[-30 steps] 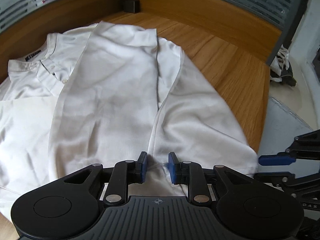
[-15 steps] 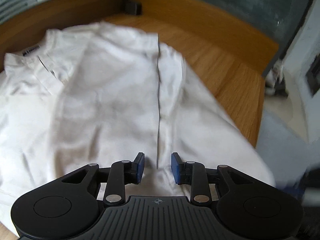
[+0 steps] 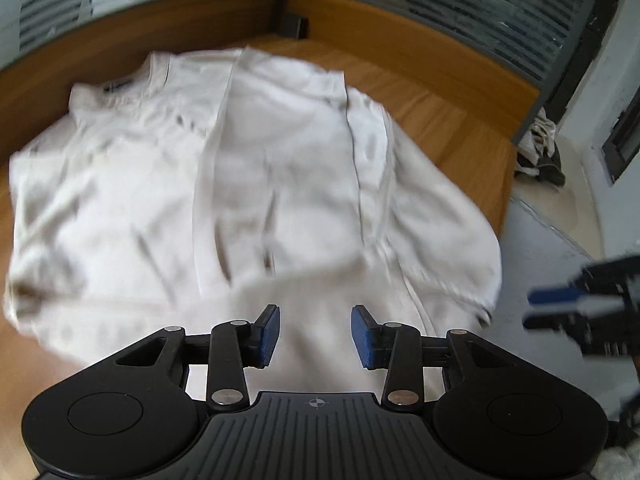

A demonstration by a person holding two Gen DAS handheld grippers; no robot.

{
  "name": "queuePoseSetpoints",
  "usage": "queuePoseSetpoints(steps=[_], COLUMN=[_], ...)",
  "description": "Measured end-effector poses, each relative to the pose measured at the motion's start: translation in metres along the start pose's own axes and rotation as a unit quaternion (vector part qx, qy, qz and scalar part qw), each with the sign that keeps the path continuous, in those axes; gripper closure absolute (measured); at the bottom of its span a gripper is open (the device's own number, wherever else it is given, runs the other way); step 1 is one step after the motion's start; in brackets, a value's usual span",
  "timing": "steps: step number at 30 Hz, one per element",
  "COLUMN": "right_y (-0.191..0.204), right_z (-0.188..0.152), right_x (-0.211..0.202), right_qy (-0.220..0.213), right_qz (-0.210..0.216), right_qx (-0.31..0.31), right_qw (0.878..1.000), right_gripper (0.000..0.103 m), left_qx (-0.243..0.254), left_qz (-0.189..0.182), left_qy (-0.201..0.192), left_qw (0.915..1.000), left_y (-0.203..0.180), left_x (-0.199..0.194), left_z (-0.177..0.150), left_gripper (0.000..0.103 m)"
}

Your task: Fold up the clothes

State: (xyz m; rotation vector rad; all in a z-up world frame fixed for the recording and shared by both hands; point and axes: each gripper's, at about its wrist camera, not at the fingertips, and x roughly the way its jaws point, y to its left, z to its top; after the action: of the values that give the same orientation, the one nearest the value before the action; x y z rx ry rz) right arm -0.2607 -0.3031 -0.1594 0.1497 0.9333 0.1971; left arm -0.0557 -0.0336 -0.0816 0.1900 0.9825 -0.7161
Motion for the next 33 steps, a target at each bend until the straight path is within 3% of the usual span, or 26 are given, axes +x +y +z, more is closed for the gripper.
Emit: queuePoseSetpoints(steps=[5, 8, 13, 16, 19, 23, 26, 29, 31, 33], right_y=[-0.034, -0.05, -0.059, -0.055, -0.046, -0.037, -0.035, -0.037, -0.042, -0.047], right_z=[-0.002, 0.0, 0.009, 0.018, 0.029, 0.043, 0.051, 0.058, 0.062, 0.065], right_x=[0.009, 0.018, 0.026, 0.027, 0.03, 0.032, 0.035, 0.034, 0.029, 0.027], right_qy=[0.018, 0.034, 0.053, 0.069, 0.09, 0.105, 0.111, 0.114, 0.113, 0.111], right_qz=[0.046, 0.068, 0.112, 0.153, 0.186, 0.22, 0.237, 0.25, 0.256, 0.259], right_qx=[0.036, 0.047, 0.023, -0.015, -0.07, -0.131, -0.162, -0.188, -0.202, -0.208], right_qw=[0.998, 0.996, 0.992, 0.986, 0.976, 0.961, 0.951, 0.943, 0.939, 0.936], right_gripper=[0.065, 0.058, 0.057, 0.057, 0.057, 0.056, 0.056, 0.055, 0.055, 0.053], left_qx=[-0.02, -0.051, -0.109, -0.102, -0.064, -0.023, 0.003, 0.016, 0.007, -0.006], left_qz=[-0.021, -0.027, 0.001, 0.029, 0.075, 0.126, 0.142, 0.168, 0.183, 0.174], left_qy=[0.004, 0.002, 0.012, 0.014, 0.01, -0.023, -0.041, -0.056, -0.061, -0.056], left_qw=[0.9996, 0.9983, 0.9939, 0.9942, 0.995, 0.9915, 0.989, 0.984, 0.9811, 0.9831], left_y=[-0.02, -0.035, -0.058, -0.08, -0.104, -0.125, -0.137, -0.145, -0.147, -0.148], left_x=[-0.019, -0.029, -0.024, -0.012, 0.004, 0.015, 0.019, 0.024, 0.029, 0.036], left_z=[-0.034, -0.056, -0.092, -0.108, -0.117, -0.115, -0.11, -0.106, -0.102, -0.099], left_gripper=[0.061, 0.061, 0.061, 0.062, 0.062, 0.068, 0.077, 0.078, 0.078, 0.078])
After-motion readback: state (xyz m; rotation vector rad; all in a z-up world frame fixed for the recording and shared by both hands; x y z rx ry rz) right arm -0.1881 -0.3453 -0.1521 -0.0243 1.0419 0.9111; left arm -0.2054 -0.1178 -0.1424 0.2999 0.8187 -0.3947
